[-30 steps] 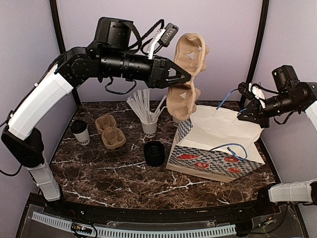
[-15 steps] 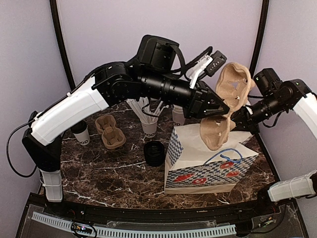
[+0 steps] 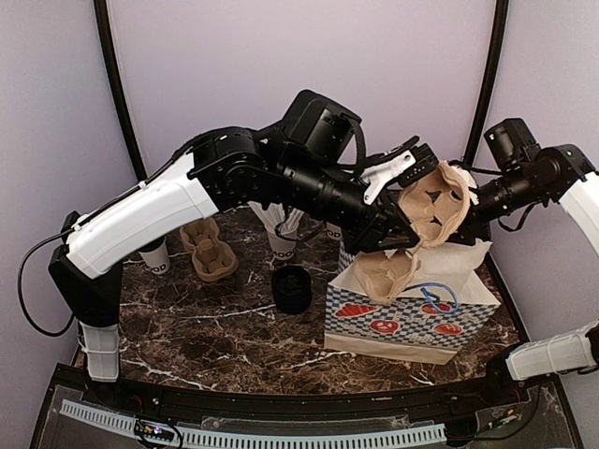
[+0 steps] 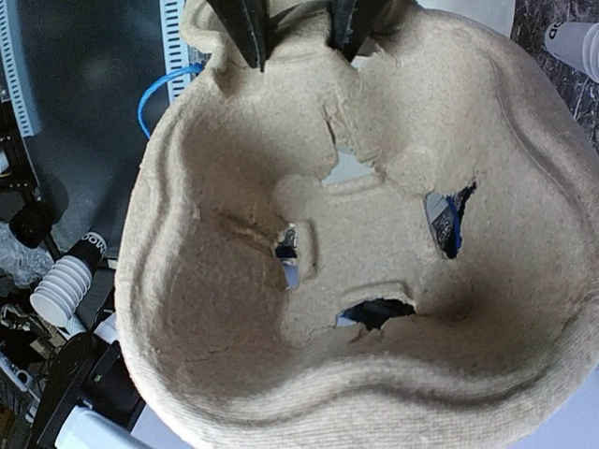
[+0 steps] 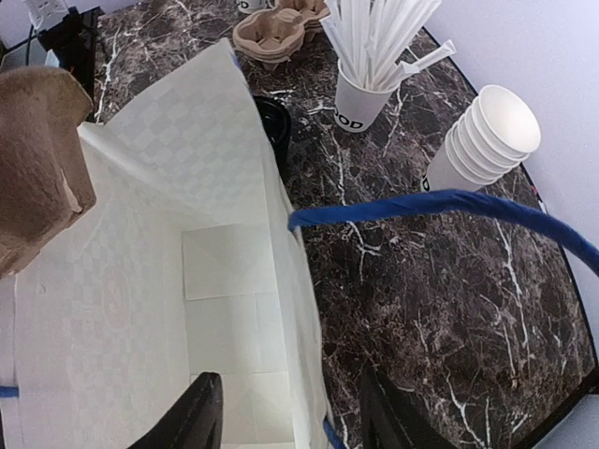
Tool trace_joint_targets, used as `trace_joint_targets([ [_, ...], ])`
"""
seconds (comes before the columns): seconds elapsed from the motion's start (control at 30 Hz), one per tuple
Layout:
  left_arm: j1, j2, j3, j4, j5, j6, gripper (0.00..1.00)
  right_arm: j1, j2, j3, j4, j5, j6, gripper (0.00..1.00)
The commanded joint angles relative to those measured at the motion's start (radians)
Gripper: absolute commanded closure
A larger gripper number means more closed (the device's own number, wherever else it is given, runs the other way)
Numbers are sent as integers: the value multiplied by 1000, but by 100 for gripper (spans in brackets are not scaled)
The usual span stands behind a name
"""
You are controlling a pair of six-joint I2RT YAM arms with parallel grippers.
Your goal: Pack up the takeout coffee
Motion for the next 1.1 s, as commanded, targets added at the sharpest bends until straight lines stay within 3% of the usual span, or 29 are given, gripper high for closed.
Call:
trace_joint_targets([
  [0.0, 1, 27, 13, -99, -59, 86, 77, -11, -29, 57, 11, 28, -6, 47],
  [0.27, 1, 48, 48, -70, -38, 99, 77, -29, -40, 68, 0, -15, 1, 42],
  [0.43, 1, 27, 95, 34, -37, 124, 77, -58, -38, 86, 2, -36, 12, 40],
  [0.87, 2, 63, 75, 255, -72, 241, 79, -263, 39, 202, -38, -153, 8, 25],
  [0.97, 2, 81, 78, 271, -67, 245, 80, -283, 86, 201, -20, -134, 35, 27],
  [1.07, 2, 80, 93, 257, -57, 235, 80, -292, 107, 201, -8, -108, 44, 38],
])
